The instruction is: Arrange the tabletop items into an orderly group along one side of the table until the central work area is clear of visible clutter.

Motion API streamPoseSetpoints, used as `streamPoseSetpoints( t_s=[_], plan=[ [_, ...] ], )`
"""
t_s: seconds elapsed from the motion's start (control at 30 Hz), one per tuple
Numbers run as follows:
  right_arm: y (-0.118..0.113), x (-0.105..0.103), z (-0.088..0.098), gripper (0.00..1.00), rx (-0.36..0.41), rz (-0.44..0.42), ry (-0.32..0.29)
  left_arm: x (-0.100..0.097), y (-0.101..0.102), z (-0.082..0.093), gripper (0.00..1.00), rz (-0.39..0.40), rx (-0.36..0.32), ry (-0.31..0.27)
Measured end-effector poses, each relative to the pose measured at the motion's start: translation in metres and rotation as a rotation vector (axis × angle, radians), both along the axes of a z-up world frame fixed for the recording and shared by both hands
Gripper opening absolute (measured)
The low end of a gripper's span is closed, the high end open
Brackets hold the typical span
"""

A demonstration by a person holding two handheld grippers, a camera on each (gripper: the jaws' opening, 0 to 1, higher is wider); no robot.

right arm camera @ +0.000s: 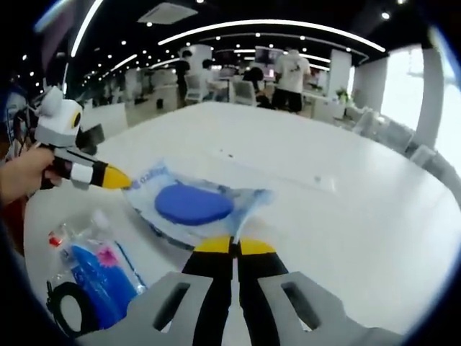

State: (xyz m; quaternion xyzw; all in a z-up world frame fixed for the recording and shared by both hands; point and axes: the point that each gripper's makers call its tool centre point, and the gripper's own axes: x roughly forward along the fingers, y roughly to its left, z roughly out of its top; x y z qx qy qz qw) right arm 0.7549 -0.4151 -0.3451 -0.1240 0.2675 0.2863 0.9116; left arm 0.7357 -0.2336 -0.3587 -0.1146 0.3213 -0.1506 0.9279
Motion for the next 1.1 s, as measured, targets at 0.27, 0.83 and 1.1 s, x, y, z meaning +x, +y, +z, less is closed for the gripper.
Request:
streamPoseSetpoints(
  t_s=[0.27,0.83,1.1],
  plan=[
    [-0.004,0.001,-0.018,0.02,-0.026,-0.027,0.019,-0.001,-0.003,-0.009,0.00,-0.023,0.016,0.009],
    [-0.012,-0.002,-0.046,0.03,-0.050,-0.094,0.126,-0.004,-0.006,-0.025,0.00,-0.073,0.098,0.027],
    [-0.016,-0.001,-0.047,0.08,0.004,-0.188,0.162,-0.004,-0.006,-0.028,0.02,-0.093,0.149,0.020]
  ],
)
